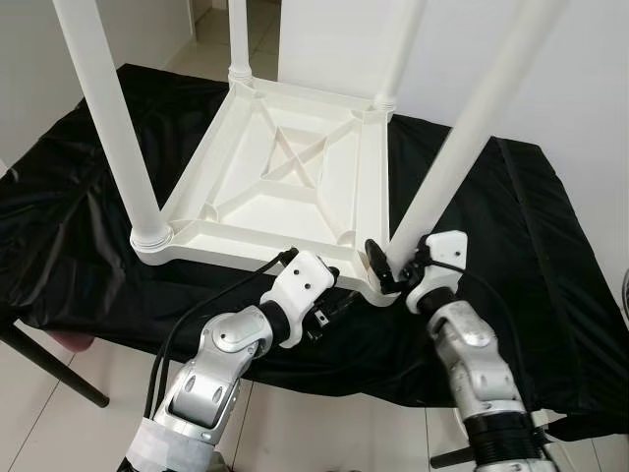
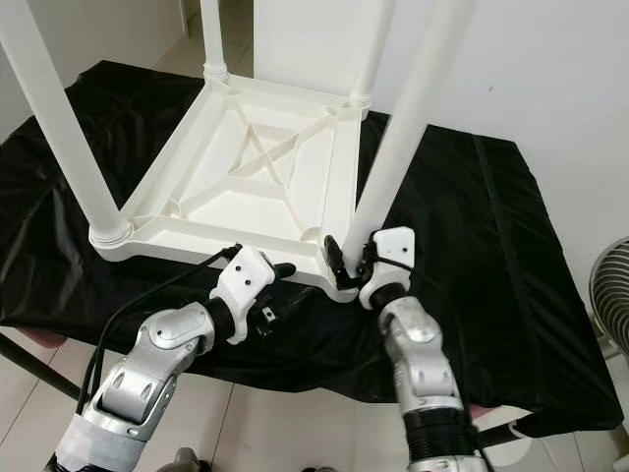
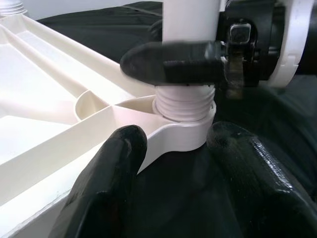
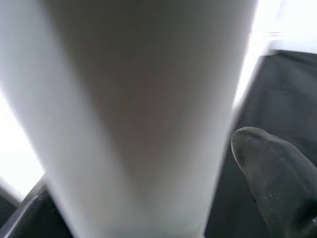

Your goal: Building children table

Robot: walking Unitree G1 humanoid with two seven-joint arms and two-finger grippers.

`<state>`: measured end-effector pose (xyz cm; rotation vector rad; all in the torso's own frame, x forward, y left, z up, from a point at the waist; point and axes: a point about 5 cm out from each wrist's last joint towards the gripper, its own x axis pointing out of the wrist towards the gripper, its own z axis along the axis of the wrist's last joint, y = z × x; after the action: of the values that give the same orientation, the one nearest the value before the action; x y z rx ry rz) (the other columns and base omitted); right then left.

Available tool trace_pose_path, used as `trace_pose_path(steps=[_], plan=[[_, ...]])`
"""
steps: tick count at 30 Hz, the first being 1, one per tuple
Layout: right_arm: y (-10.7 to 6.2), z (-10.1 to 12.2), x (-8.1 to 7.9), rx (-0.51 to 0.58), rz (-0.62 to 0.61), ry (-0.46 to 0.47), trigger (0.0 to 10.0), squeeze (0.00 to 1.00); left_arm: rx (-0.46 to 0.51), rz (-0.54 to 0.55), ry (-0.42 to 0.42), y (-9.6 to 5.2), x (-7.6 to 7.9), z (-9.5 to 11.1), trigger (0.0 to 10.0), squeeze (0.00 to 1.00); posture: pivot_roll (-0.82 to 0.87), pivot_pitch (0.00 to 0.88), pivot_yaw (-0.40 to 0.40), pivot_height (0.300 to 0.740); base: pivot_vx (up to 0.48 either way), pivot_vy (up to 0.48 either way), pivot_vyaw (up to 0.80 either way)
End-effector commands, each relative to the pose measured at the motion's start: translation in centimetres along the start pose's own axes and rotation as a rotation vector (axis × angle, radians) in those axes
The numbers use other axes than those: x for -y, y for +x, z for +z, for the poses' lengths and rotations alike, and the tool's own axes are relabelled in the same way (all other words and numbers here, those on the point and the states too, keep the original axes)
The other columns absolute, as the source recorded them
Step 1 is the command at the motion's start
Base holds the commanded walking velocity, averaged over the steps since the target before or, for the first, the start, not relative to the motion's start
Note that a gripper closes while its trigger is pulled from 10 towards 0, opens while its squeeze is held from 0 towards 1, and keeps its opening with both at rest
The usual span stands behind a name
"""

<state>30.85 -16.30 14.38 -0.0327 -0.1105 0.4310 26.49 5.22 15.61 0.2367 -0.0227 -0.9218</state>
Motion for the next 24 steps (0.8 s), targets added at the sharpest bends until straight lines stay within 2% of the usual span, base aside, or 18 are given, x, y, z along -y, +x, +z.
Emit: trace_pose_path(steps=[1,3,4,5,14,15,16,24], plan=[[-0.4,-0.5,0.6,-0.031,0.067,0.005,10.0,0.00,-0.015,0.057,-0.005,0.1,-0.2,-0.3,10.0,0.00,0.13,0.075,-0.089,0.740,0.000,0.000,0.00],[-0.5,-0.5,0.6,-0.036,0.092,-0.001,10.0,0.00,-0.015,0.057,-0.005,0.1,-0.2,-0.3,10.0,0.00,0.13,0.075,-0.089,0.740,0.000,0.000,0.00],[-0.5,-0.8,0.6,-0.066,0.198,-0.014,10.0,0.00,-0.014,0.054,-0.004,0.1,-0.2,-0.2,10.0,0.00,0.13,0.072,-0.087,0.740,0.000,0.000,0.00],[-0.4,-0.9,0.6,-0.075,0.225,-0.038,10.0,0.00,-0.014,0.053,-0.003,0.1,-0.2,-0.2,10.0,0.00,0.13,0.071,-0.087,0.740,0.000,0.000,0.00],[0.8,-1.1,0.5,-0.088,0.320,-0.064,10.0,0.00,-0.013,0.054,0.002,0.1,-0.3,-0.1,10.0,0.00,0.15,0.064,-0.087,0.740,0.000,0.000,0.00],[1.0,-0.9,0.4,-0.080,0.337,-0.070,3.6,0.00,-0.015,0.055,0.004,0.0,-0.2,-0.1,10.0,0.00,0.15,0.064,-0.088,0.740,0.000,0.000,0.00],[1.2,-0.7,0.3,-0.073,0.357,-0.070,0.0,0.00,-0.016,0.055,0.004,-0.1,-0.2,-0.2,10.0,0.00,0.15,0.062,-0.089,0.740,0.000,0.000,0.00],[0.9,-1.0,0.6,-0.079,0.413,-0.066,0.0,0.00,-0.019,0.057,0.005,-0.1,-0.2,-0.2,10.0,0.00,0.15,0.054,-0.091,0.740,0.000,0.000,0.00]])
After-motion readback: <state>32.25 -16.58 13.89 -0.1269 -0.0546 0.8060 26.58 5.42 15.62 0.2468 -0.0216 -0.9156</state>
